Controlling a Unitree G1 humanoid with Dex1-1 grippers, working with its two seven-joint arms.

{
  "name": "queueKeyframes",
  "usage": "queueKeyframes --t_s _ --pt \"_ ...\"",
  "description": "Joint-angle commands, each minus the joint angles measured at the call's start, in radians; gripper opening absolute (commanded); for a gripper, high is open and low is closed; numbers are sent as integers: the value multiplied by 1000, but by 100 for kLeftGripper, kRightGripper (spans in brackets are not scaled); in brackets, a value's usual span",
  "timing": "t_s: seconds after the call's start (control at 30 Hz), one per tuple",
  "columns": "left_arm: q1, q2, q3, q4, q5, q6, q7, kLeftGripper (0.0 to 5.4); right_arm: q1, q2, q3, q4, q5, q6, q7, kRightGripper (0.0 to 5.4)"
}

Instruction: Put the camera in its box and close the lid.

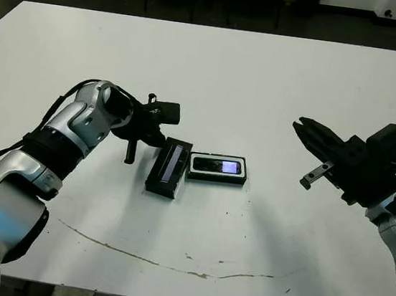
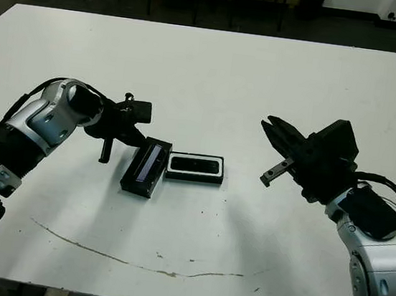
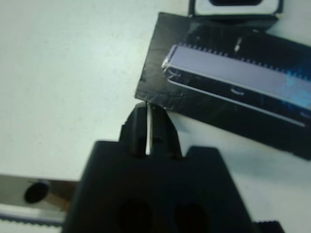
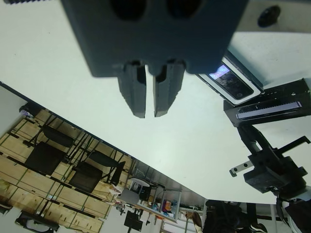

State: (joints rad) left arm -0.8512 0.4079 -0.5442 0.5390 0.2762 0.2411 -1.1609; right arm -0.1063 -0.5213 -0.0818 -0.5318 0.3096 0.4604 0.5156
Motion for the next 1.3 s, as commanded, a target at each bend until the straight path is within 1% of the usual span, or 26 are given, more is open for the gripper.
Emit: queueKeyframes --t_s 0.03,0.33,0.5,0.63,0.77,0.9,1.0,1.1,1.2,1.3 --pt "15 -76 -35 16 -6 -36 -19 0 22 -11 -4 -2 3 12 4 1" --pt "11 -57 -41 20 26 -35 -21 0 23 -14 3 -5 -7 16 1 1" --pt "13 -10 -34 16 47 -38 -40 0 19 -11 5 3 -3 16 4 1" --pt "23 38 -31 -5 65 -32 -50 0 15 -11 10 11 -7 0 12 1" --pt "34 85 -27 -27 90 -19 -50 0 10 -8 13 8 -5 10 9 1" --pt "68 144 7 -69 86 0 -42 0 8 -9 16 3 -3 12 11 1" --pt "110 201 64 -126 50 -8 -46 0 9 -11 18 -2 -3 15 11 1" --pt "167 267 153 -206 1 -9 -33 0 10 -12 22 -10 -4 20 7 1" --pt "250 327 274 -317 -58 -25 30 0 9 -10 26 -14 -6 19 5 1" --pt "361 348 424 -467 -117 0 138 0 8 -6 28 -13 -2 22 4 1"
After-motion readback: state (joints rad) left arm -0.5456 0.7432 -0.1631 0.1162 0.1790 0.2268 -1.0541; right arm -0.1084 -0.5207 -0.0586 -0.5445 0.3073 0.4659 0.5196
